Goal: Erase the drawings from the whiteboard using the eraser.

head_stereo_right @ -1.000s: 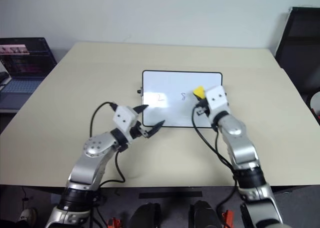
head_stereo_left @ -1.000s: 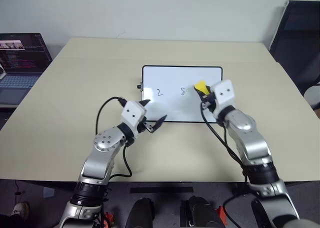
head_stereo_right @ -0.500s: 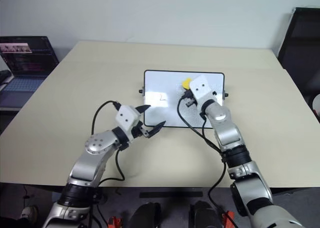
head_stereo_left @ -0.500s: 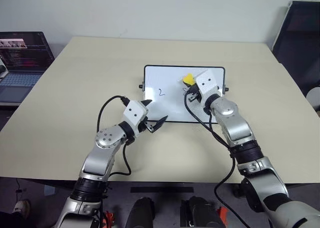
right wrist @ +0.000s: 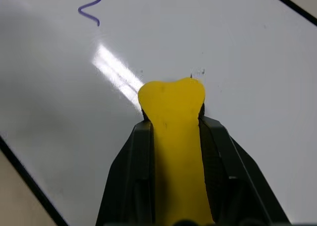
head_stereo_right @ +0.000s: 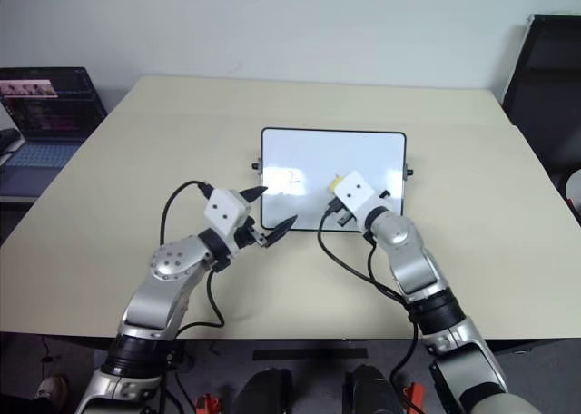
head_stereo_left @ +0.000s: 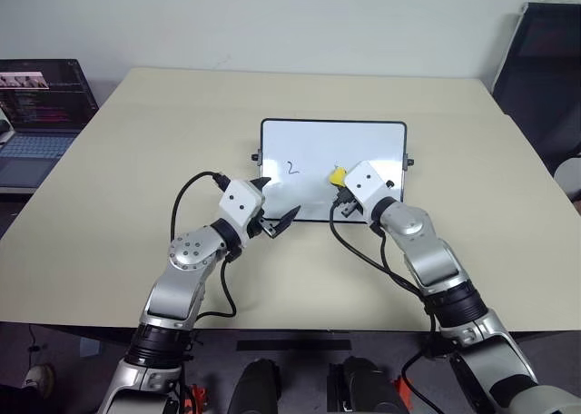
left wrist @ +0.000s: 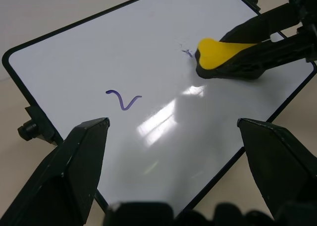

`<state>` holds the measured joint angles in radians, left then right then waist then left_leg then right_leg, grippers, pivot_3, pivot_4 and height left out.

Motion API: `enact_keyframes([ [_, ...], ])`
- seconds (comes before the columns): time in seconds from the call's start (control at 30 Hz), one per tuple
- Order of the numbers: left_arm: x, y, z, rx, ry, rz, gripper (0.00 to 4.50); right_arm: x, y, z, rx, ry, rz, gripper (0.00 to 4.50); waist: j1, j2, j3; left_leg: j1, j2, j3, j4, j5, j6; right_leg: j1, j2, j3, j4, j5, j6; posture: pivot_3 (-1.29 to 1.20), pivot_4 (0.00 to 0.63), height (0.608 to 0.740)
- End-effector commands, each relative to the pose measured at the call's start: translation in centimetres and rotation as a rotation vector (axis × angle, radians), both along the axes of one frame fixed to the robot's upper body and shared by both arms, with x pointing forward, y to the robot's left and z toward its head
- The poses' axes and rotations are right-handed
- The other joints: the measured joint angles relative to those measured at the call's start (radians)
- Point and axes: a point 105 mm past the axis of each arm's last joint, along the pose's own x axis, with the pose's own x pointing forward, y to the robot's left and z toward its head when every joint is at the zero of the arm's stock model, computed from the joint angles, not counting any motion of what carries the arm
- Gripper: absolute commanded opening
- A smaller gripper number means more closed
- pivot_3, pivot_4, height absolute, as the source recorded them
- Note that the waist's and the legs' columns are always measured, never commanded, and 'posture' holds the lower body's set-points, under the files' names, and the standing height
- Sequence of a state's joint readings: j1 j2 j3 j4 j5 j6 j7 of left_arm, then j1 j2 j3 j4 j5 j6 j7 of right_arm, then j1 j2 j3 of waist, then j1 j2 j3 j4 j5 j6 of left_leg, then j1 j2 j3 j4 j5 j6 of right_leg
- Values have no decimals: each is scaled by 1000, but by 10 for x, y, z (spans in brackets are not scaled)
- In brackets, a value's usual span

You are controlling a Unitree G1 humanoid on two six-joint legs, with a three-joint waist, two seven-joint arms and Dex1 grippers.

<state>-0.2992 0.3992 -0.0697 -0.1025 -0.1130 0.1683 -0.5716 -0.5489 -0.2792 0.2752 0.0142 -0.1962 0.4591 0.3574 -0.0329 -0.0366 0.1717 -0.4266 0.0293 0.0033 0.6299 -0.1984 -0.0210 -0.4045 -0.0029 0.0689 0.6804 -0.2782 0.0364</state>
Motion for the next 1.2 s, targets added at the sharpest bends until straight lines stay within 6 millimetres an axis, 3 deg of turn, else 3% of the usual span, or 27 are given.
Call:
enact_keyframes([
  [0.03,-4,2,15,-9,-61,9,4500,-5,-14,-8,-37,28,-28,924,0,0,0,0,0,0,0,0,0,0,0,0,0,0,0,0,150,740],
  [0.2,-5,-1,14,-13,-56,-1,4500,-2,-16,3,0,-3,-44,924,0,0,0,0,0,0,0,0,0,0,0,0,0,0,0,0,150,740],
  [0.47,-1,-6,16,-7,-60,-30,4500,15,8,51,126,-182,-20,924,-2,0,0,0,0,1,0,0,0,0,1,0,0,0,0,0,150,740],
  [0.63,-1,-7,17,-8,-63,-35,4500,24,19,63,143,-223,-9,924,-1,0,0,0,0,1,-1,0,0,-1,0,0,-1,0,0,0,150,740],
  [0.77,-2,-4,17,-9,-64,-23,4500,26,20,57,125,-205,-6,924,-1,0,0,0,0,0,-1,0,0,-1,0,0,-1,0,0,0,150,740],
  [1.03,-3,-1,17,-14,-62,-6,4500,16,-6,5,-18,7,-49,924,0,0,0,0,0,0,-1,0,0,-1,0,0,0,0,0,0,150,740],
  [1.2,-3,-3,17,-20,-60,-8,4500,3,-18,-1,-10,64,-76,924,1,0,0,1,0,0,0,0,0,1,0,0,0,0,0,0,150,740],
])
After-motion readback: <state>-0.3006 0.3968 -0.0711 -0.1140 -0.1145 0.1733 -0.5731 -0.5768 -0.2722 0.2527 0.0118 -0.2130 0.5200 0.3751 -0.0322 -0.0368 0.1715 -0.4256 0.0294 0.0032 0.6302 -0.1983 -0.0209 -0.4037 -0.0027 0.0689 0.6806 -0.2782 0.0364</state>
